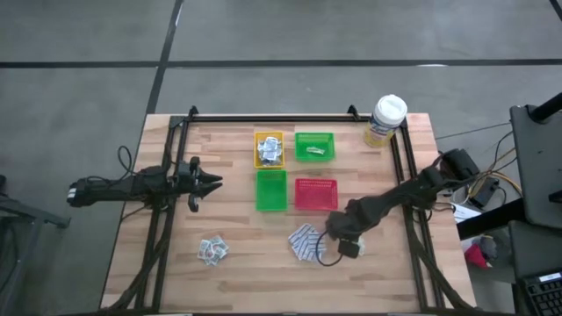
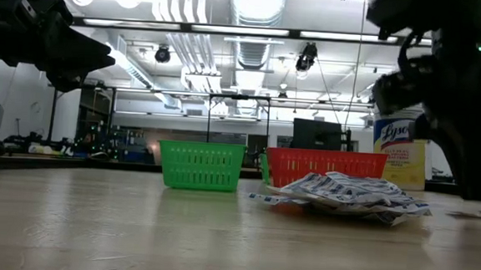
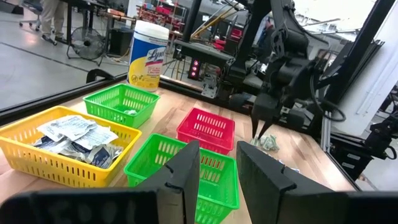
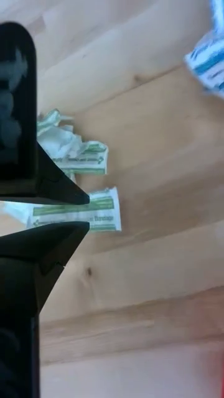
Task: Pick & Place First Aid Supplies
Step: Put the green bandage pack into the top green bin
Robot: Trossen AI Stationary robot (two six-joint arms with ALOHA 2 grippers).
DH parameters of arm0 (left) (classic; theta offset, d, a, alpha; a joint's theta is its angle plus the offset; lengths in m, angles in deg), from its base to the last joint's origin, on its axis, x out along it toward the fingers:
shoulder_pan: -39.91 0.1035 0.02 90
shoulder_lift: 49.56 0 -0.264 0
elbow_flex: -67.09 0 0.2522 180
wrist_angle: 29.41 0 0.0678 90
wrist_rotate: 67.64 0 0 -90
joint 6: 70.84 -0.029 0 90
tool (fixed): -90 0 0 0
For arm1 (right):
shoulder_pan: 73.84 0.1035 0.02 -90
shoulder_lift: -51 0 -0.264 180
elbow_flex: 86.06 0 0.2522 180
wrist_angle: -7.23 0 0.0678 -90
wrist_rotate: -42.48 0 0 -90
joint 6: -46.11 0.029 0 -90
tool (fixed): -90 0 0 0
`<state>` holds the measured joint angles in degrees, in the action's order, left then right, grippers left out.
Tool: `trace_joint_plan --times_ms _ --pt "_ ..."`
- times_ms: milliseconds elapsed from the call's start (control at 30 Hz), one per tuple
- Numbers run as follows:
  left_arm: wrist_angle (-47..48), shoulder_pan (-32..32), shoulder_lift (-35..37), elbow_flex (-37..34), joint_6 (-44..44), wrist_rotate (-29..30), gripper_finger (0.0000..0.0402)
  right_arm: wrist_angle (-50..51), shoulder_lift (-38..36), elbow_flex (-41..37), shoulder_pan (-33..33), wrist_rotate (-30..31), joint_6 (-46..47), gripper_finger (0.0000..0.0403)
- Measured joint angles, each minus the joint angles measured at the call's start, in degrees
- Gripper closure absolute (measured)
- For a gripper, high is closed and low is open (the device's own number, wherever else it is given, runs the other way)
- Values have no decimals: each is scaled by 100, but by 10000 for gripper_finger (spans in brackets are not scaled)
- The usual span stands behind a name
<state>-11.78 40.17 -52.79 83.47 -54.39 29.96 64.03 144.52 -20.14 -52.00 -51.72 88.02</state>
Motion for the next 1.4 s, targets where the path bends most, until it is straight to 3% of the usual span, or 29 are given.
trace_joint_plan --times_ms 233,600,1067,1400 --pt "1 2 0 0 1 2 293 1 -214 -11 0 16 14 351" --pt "-1 1 0 0 2 0 293 4 213 -101 -11 -6 17 351" --pt "-1 1 0 -2 4 0 293 -14 205 -298 -9 227 804 351" --pt "-1 1 0 -2 4 0 293 7 207 -309 -17 120 875 354"
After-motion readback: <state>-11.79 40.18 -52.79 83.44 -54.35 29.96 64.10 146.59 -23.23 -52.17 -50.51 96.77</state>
